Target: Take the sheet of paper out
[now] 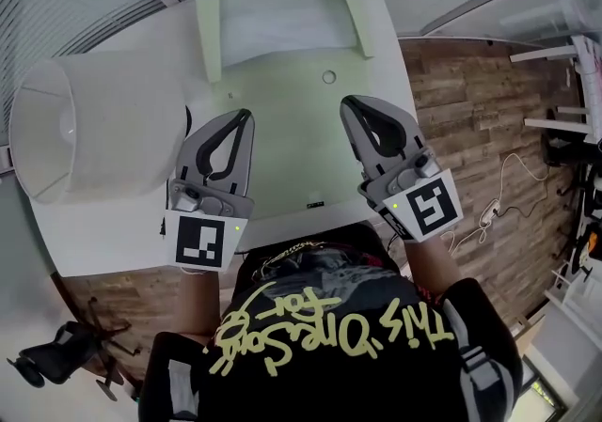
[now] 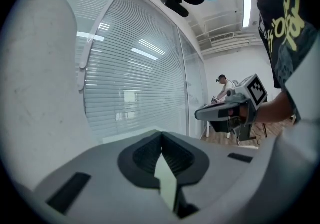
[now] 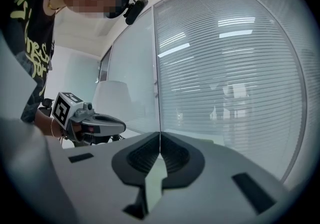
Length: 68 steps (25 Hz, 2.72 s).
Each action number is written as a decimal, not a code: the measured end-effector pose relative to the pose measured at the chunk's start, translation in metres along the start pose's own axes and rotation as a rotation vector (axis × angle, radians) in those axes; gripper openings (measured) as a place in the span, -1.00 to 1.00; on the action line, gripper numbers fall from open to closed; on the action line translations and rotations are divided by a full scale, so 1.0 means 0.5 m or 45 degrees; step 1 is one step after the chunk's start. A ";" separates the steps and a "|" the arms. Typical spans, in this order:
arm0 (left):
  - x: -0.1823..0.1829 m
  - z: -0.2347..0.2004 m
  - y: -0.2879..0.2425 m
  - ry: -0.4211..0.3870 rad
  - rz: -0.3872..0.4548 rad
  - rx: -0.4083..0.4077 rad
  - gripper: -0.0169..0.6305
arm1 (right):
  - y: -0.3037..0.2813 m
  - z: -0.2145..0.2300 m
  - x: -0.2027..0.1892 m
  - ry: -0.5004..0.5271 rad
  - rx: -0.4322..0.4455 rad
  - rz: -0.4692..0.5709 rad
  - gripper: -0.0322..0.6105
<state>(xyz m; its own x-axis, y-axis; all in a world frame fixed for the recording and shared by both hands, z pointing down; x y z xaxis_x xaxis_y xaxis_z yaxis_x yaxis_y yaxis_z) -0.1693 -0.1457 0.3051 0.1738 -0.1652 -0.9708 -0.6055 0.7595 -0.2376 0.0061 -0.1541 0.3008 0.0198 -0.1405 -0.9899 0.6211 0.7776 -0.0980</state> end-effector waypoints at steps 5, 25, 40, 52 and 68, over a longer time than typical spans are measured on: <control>-0.014 -0.007 -0.004 0.009 -0.032 0.013 -0.92 | -0.014 -0.001 -0.004 -0.022 0.013 0.003 -0.87; -0.030 -0.029 -0.066 -0.095 -0.150 0.121 -0.92 | -0.066 0.043 -0.037 0.515 0.156 -0.277 -0.86; -0.034 -0.033 -0.114 -0.509 -0.344 0.142 -0.54 | -0.114 0.052 -0.071 0.839 0.117 -0.403 -0.43; -0.081 -0.056 -0.162 -0.659 -0.515 0.140 -0.47 | -0.168 0.057 -0.116 1.093 0.140 -0.504 -0.39; -0.136 -0.081 -0.218 -0.871 -0.743 0.083 -0.45 | -0.237 0.059 -0.161 1.216 0.184 -0.594 -0.38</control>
<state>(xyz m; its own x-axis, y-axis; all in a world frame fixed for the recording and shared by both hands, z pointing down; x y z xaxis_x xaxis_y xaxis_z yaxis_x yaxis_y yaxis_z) -0.1464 -0.2427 0.3955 0.8766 -0.1412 -0.4600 -0.2344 0.7096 -0.6645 -0.0459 -0.2529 0.3949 -0.8255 0.1813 -0.5344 0.4971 0.6821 -0.5364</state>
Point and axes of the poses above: the fingertips, and each gripper's own axes: y backward along the fingers, z to its right, x out of its top, the point moved 5 cm from there along y, backward along the fingers, and after that the axes turned 3 degrees about -x, right-handed, at the moved point
